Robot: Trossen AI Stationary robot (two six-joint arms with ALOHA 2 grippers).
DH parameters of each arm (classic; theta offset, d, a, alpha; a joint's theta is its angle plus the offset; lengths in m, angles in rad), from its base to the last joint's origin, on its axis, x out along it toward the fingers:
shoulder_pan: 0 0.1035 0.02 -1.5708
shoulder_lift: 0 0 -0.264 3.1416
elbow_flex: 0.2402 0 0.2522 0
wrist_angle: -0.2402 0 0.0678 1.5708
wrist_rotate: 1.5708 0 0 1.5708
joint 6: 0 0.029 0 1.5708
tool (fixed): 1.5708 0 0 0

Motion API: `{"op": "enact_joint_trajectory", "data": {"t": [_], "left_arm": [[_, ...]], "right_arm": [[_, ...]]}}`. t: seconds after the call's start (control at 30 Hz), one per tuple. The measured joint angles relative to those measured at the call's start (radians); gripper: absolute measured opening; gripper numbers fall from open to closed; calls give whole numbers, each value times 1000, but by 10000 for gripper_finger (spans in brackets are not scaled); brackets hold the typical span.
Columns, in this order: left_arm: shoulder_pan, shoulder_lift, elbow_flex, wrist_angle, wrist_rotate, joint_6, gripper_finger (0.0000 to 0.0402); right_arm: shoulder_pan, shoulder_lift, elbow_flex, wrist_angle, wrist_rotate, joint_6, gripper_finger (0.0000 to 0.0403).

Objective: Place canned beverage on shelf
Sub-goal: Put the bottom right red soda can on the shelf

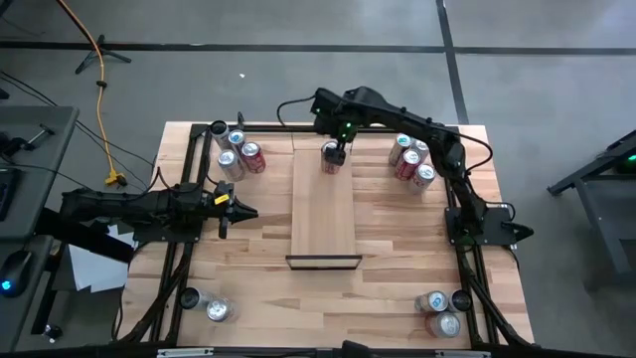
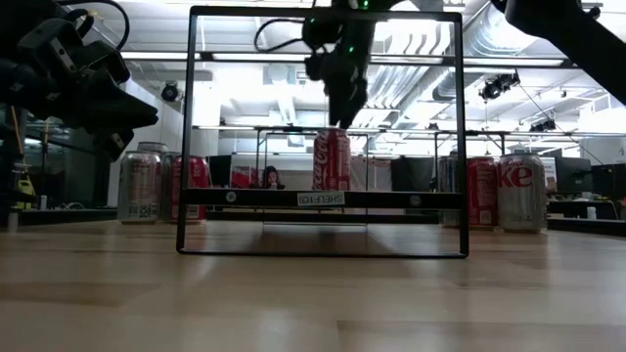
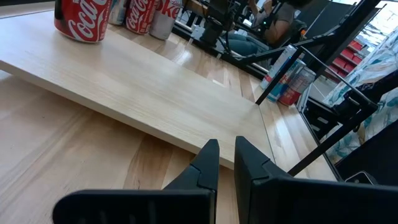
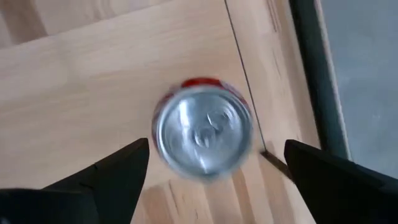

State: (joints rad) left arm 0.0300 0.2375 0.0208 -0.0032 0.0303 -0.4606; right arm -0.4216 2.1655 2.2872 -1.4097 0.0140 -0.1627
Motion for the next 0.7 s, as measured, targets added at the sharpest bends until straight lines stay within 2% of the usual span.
{"op": "enact_joint_trajectory", "data": {"t": [0.17,0.3,0.37,0.47,0.63,0.7], "left_arm": [[0,0,0,0,0,0,0],[0,0,0,0,0,0,0],[0,0,0,0,0,0,0],[0,0,0,0,0,0,0],[0,0,0,0,0,0,0],[0,0,0,0,0,0,0]], "right_arm": [[-4,-54,35,-110,-11,-20,354],[-1,-165,-90,-76,-25,-16,321],[-2,-241,-210,-15,-26,6,295],[-4,-387,-460,138,-26,57,248],[-3,-638,-921,502,-33,189,147],[-3,-713,-1066,679,-72,242,99]]}}
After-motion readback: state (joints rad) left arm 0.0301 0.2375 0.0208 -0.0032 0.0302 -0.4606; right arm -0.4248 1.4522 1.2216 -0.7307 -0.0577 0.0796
